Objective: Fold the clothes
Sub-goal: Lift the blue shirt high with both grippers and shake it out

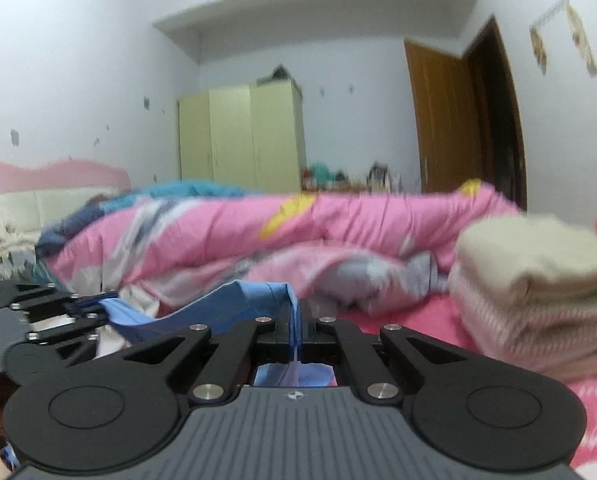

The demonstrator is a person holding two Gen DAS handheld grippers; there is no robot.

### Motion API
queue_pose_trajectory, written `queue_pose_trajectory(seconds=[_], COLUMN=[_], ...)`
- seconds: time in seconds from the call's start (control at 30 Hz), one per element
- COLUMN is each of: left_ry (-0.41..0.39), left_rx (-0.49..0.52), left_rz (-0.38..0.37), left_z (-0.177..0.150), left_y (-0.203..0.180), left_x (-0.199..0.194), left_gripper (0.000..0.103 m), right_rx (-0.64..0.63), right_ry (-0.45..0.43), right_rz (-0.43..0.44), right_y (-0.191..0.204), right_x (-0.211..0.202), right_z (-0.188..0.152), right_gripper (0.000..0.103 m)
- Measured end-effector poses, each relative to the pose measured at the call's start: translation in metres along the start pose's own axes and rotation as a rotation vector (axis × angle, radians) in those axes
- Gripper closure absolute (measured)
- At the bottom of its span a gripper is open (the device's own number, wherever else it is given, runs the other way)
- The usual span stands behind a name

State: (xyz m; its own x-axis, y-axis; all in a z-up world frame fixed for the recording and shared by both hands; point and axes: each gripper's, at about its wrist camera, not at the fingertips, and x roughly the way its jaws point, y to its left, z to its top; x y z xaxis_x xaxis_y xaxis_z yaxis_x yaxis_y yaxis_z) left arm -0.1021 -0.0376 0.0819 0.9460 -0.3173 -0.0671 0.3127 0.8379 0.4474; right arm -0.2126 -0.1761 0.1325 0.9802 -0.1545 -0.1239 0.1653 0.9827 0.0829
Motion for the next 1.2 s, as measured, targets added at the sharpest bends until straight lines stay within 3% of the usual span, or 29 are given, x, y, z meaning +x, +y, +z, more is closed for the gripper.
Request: queue_pose_trajectory(seconds=[0.4, 0.63, 0.77, 0.87, 1.03, 1.2], left_ry=[-0.192, -0.183, -0.111, -0.032, 0.085, 0.154], left_rx=[-0.022, -0.071, -0.089, -0.089, -0.062, -0.018], left_rz=[0.148, 0.196, 0.169, 0.129, 0.095, 0.084], left_z=[0.07, 0.088, 0.071, 0.047, 0.007, -0.013], left_y=[0.032, 0.059, 0.061, 0.053, 0.043, 0.037], left_x=[-0.069, -0.055, -0.039, -0.025, 0.017, 0.075], left_gripper=[0.099, 0.099, 0.099, 0.099, 0.099, 0.099], right_rx=[-0.045, -0.11, -0.11, -0.095, -0.097, -0.098], right_ry=[-0.235, -0.315, -0.248, -0.139, 0.029, 0.113], right_rz=[0.08, 0.093, 0.097, 0.092, 0.059, 0.036], right_y=[0.023, 0.042, 0.041, 0.037, 0.029, 0.017], right_x=[-0.048, -0.048, -0.028, -0.001, 0.056, 0.123], right_z=[0.071, 0.097, 0.081, 0.056, 0.016, -0.004], right_gripper=[0.103, 0.103, 0.103, 0.103, 0.103, 0.103])
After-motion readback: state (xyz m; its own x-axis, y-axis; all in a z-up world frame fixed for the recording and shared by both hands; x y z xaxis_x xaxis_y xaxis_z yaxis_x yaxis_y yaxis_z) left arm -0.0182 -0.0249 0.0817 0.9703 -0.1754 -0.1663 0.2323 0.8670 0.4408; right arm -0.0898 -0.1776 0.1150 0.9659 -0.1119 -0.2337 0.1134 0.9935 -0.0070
